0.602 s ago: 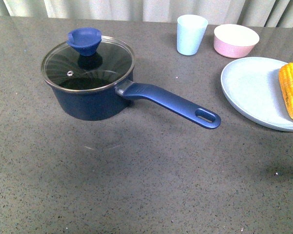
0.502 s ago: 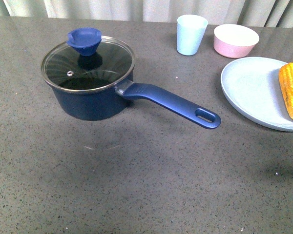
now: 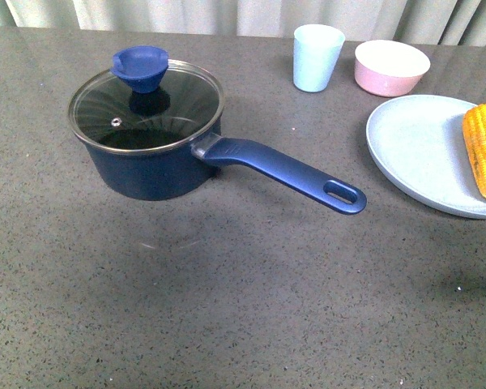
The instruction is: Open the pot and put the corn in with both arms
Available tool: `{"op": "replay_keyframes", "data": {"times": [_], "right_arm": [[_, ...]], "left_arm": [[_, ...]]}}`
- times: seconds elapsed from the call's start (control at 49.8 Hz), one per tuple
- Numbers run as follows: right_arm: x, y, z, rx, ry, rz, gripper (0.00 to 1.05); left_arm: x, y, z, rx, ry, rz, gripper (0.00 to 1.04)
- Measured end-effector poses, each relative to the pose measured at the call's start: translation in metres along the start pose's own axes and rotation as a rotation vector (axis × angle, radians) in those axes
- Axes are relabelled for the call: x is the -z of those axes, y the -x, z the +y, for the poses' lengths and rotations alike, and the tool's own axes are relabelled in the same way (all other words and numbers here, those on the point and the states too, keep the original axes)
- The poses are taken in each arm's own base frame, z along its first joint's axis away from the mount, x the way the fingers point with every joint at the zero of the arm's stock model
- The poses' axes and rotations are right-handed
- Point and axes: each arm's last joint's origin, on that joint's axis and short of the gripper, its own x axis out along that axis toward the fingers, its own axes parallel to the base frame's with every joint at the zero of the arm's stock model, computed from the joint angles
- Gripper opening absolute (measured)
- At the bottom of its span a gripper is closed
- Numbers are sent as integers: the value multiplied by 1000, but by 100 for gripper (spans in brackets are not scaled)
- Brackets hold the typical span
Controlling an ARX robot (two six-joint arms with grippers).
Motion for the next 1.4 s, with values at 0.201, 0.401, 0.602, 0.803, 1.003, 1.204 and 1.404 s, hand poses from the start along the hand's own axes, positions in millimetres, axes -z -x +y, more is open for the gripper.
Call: {"op": "replay_keyframes", "data": {"times": [0.201,0.401,0.602,0.803,1.003,1.204,1.404], "right_arm": [[0,0,0,0,0,0,96],[0,0,0,0,0,0,96],[0,0,0,0,0,0,96],[0,0,0,0,0,0,96],[0,0,0,0,0,0,96],[0,0,0,0,0,0,96],[0,0,0,0,0,0,96]], "left_arm": [[-1,-21,0,165,-5,147,96],[-17,-65,0,189,1,99,96],[-14,-110,-10,220,40,116,96],[-8,-144,-35,292,41,149,96],[7,-170,-63,366,31,188,96],[17,-192,-78,390,20,209,96],[24,-208,-83,378,17,222,96]]}}
